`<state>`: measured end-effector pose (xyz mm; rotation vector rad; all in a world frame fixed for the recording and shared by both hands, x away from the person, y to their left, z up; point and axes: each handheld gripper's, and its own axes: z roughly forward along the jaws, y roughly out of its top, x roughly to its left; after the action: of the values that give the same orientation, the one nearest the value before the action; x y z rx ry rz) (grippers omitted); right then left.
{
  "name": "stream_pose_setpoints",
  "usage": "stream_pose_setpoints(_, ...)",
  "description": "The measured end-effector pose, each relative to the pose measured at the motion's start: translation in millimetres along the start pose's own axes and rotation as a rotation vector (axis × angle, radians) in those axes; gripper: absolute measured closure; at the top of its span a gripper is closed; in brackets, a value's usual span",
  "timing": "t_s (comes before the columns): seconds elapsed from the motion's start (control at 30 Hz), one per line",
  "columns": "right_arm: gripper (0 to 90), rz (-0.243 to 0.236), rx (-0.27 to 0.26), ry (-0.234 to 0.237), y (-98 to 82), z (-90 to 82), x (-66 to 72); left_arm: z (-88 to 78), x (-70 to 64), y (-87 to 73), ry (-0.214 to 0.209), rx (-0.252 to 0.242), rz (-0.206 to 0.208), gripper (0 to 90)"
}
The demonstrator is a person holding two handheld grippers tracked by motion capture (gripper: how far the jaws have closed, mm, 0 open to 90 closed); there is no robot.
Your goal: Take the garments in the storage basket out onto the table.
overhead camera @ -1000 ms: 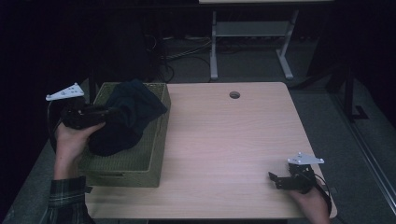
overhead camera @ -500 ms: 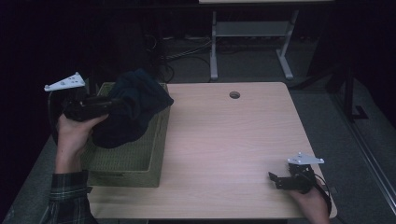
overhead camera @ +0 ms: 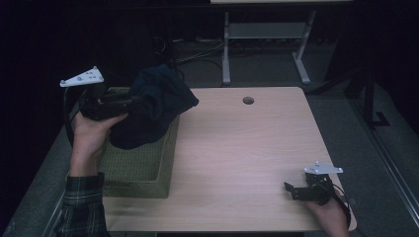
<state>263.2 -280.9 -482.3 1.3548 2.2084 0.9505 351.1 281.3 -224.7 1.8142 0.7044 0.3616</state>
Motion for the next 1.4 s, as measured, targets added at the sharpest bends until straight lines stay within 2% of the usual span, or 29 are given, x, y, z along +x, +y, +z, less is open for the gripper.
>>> stream_pose_setpoints(0.2, 7.7, 0.0, 0.0, 0.0, 0.0, 0.0, 0.0, 10.0, -12.3, 9.7, -0.029, -0.013, 0.022, 67.1)
stream_pose_setpoints(0.53, 7.7, 0.0, 0.0, 0.0, 0.0, 0.0, 0.0, 36.7, -34.7, 15.5, -0.107, -0.026, 0.039, 67.1)
stream_pose_setpoints(1.03, 7.7, 0.0, 0.0, 0.0, 0.0, 0.0, 0.0, 77.9, -60.7, 3.3, -0.201, 0.0, 0.043, 67.1)
stream_pose_setpoints(1.2, 7.8, 0.0, 0.001, 0.0, 0.0, 0.0, 0.0, 89.5, -70.4, -2.5, -0.246, 0.004, 0.042, 67.1)
stream_pose_setpoints(1.4, 7.8, 0.001, 0.0, 0.0, 0.0, 0.0, 0.0, 102.5, -80.3, -10.2, -0.285, 0.012, 0.03, 67.2)
